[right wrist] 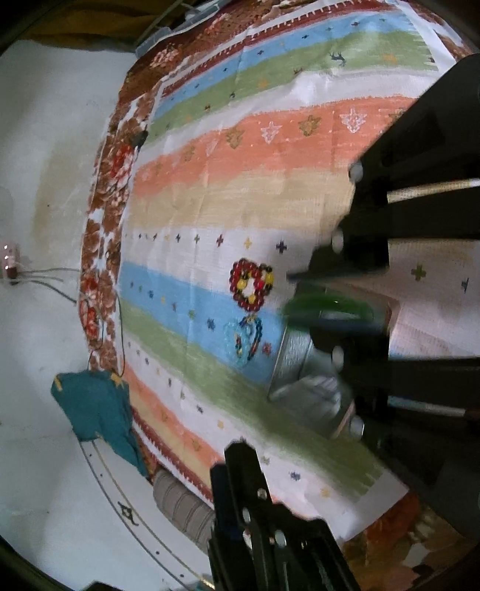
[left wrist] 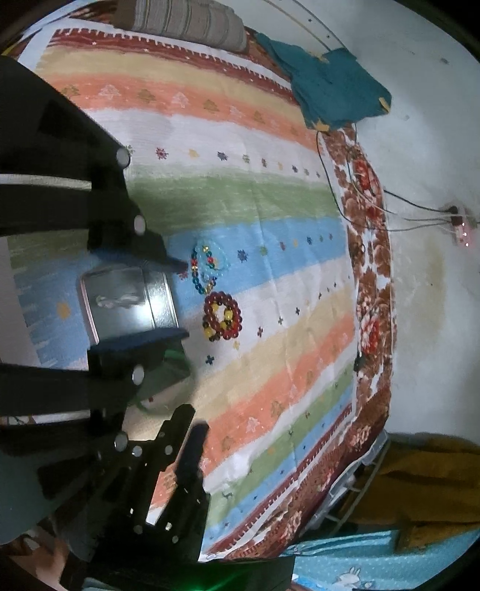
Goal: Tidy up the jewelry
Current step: 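Open left tool dropping white bracelet into tin while right tool releases green bangle, then move left tool toward light blue bracelet while right tool approaches red bead bracelet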
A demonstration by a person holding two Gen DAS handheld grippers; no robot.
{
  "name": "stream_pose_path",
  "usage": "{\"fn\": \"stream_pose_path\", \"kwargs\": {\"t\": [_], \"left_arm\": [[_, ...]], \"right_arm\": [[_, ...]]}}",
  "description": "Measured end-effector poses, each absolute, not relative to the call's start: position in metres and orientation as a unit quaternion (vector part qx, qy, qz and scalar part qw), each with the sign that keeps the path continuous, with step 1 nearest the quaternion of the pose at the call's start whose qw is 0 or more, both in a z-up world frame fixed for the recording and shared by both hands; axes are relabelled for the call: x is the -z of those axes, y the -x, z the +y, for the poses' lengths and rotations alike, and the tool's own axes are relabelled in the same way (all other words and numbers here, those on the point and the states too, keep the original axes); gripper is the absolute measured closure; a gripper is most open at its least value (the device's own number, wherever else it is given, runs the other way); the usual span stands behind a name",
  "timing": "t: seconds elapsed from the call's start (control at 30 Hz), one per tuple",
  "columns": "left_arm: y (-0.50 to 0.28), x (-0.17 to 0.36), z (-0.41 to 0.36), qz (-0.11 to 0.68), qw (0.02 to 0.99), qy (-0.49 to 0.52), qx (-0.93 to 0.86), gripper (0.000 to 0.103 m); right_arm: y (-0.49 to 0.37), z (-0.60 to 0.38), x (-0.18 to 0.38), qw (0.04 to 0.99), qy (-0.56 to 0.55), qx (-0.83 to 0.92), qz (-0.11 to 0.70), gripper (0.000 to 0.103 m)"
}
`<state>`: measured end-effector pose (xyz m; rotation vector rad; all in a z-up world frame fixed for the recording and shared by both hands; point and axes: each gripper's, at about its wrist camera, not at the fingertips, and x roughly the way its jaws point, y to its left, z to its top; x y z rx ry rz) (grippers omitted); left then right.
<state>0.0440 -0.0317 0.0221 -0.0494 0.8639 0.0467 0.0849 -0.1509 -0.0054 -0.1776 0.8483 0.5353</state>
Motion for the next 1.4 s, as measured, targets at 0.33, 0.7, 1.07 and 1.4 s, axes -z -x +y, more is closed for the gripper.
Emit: {"fn": "stream_pose_path", "kwargs": {"t": [0.33, 0.7, 1.07, 1.4], "left_arm": [[-0.05, -0.018, -0.012, 0.427, 0.902, 0.04, -0.054, 0.058], [-0.066, -0.008, 0.01, 0.445, 0.89, 0.052, -0.087, 0.05], [-0.086, -0.001, 0.013, 0.449, 0.887, 0.04, -0.105, 0.041], [-0.099, 0.002, 0.028, 0.451, 0.884, 0.046, -0.115, 0.036]], "right_arm": [[-0.101, -0.162, 0.011, 0.873, 0.068, -0.238, 0.421, 0.053], [-0.121, -0.164, 0.015, 0.872, 0.063, -0.228, 0.429, 0.038], [-0.14, -0.165, 0.017, 0.88, 0.073, -0.189, 0.43, 0.032], [-0.157, -0.169, 0.019, 0.879, 0.048, -0.171, 0.443, 0.027]]}}
